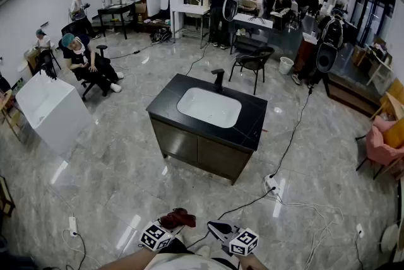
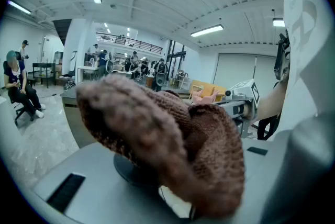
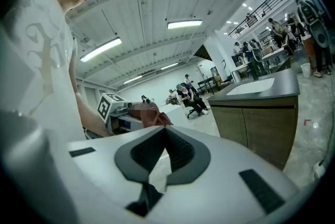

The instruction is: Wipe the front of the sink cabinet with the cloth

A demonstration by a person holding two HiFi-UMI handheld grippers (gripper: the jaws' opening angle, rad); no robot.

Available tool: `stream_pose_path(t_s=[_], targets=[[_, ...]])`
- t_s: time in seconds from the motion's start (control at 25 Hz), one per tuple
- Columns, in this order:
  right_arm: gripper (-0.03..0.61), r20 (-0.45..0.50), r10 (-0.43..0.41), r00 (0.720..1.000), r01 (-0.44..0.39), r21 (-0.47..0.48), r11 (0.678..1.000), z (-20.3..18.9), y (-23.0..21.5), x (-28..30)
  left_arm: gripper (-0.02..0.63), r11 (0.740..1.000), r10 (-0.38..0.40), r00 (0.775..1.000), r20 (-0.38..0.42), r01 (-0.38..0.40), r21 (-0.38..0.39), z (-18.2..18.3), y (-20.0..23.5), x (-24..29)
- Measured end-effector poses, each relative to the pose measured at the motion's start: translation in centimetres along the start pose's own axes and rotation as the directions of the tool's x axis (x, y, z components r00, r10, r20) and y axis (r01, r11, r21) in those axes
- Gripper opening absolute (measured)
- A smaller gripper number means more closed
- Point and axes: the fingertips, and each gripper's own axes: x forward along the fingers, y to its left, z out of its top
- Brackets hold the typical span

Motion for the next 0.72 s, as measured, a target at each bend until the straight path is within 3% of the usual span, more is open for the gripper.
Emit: stream_pose_path(t_s=[0.2,0.4,0.72], targets=[[0.012,-0.034,0.027,0.999,-0.027,0.000,1.000,-1.2,1.0,0.3,0.120,0.998,0.045,0.999,-0.006,-0.045,-0.040,-1.9,-0.2,-1.9],[0.012,0.011,0.026,1.000,-0.027,0.004,1.000,-0.5,1.0,0.6,0.120,0.995,0.077,0.997,-0.003,-0.077,-0.058,-2.4,-0.1,-3.2],[0.012,-0.054,0.030,0.998,-0.031,-0.018,0.999,-2.1,1.5,2.7,0.120,0.989,0.129,0.992,-0.004,-0.129,-0.076,-3.6,1.8,-5.3]])
